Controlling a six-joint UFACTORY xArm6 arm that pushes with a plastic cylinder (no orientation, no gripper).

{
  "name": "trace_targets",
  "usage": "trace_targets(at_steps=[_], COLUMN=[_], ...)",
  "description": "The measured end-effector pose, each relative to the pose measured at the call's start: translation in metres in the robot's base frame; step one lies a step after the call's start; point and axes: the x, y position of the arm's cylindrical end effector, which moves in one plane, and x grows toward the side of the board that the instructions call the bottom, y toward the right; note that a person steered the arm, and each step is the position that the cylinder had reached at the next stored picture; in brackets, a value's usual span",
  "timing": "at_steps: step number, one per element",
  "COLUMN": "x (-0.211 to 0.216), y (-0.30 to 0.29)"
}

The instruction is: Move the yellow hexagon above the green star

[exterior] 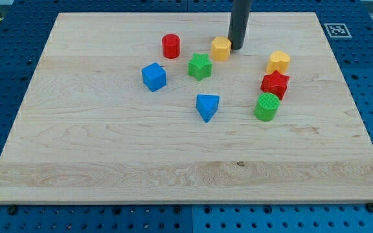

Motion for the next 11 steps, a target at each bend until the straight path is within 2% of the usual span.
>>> trace_targets(at_steps=[2, 4, 5, 6, 10, 11], x=[0.000, 0.028, 0.025, 0.014, 0.027, 0.063], y=[0.018, 0.018, 0.018, 0.014, -0.036, -0.024])
